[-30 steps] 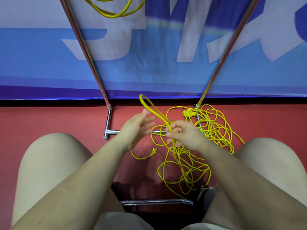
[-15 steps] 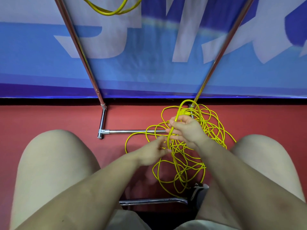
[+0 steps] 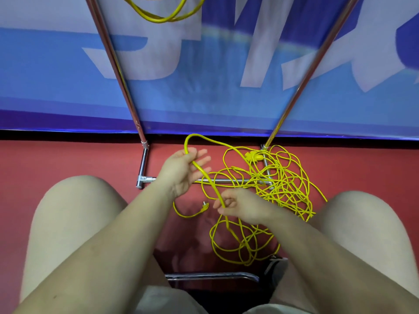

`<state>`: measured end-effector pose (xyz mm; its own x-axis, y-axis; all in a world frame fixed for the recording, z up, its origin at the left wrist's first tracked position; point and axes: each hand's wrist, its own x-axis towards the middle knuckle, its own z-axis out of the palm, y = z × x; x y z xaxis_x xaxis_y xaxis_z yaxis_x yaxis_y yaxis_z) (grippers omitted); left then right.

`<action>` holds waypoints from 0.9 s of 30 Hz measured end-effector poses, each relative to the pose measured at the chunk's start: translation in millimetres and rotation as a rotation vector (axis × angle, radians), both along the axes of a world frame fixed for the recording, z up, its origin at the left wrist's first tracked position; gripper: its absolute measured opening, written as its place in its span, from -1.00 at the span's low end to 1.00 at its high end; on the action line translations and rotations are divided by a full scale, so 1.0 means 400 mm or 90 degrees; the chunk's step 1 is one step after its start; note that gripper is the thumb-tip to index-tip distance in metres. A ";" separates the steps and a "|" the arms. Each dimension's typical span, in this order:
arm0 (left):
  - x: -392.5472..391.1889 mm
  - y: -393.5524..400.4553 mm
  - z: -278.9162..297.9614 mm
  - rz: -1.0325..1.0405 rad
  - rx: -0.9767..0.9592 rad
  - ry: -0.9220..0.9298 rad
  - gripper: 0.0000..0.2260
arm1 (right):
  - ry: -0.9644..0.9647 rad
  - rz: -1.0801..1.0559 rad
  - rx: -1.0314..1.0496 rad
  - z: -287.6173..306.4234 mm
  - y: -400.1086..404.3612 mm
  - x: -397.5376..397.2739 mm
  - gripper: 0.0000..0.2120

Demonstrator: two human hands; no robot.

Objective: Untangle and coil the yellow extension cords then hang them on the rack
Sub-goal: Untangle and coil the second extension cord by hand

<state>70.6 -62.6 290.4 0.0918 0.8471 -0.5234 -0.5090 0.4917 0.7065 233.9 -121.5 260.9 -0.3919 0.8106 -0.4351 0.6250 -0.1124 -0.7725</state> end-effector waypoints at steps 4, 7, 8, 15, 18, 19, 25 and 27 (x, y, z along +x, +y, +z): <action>-0.019 0.025 -0.004 -0.008 -0.004 -0.030 -0.92 | 0.060 -0.104 -0.016 0.032 0.015 0.015 -0.87; 0.008 0.007 -0.016 -0.179 -0.007 0.072 -0.82 | 0.207 -0.268 -0.048 0.058 0.034 0.031 -0.86; 0.024 -0.008 -0.025 -0.260 -0.005 0.115 -0.80 | 0.269 -0.326 -0.061 0.067 0.043 0.037 -0.85; 0.082 -0.074 -0.079 -0.536 0.220 0.310 -0.86 | 0.558 -0.631 -0.103 0.081 0.087 0.068 -0.90; 0.065 -0.052 -0.088 -0.451 0.264 0.382 -0.77 | 0.471 -0.561 -0.077 0.072 0.090 0.062 -0.83; 0.059 -0.046 -0.085 -0.406 0.247 0.376 -0.77 | 0.382 -0.504 -0.059 0.064 0.087 0.060 -0.76; 0.031 -0.002 -0.042 -0.130 0.093 0.113 -0.84 | -0.071 -0.073 0.005 -0.008 0.036 0.033 -0.66; 0.028 0.004 -0.036 -0.070 0.058 0.043 -0.86 | -0.075 -0.081 0.051 -0.012 0.038 0.034 -0.71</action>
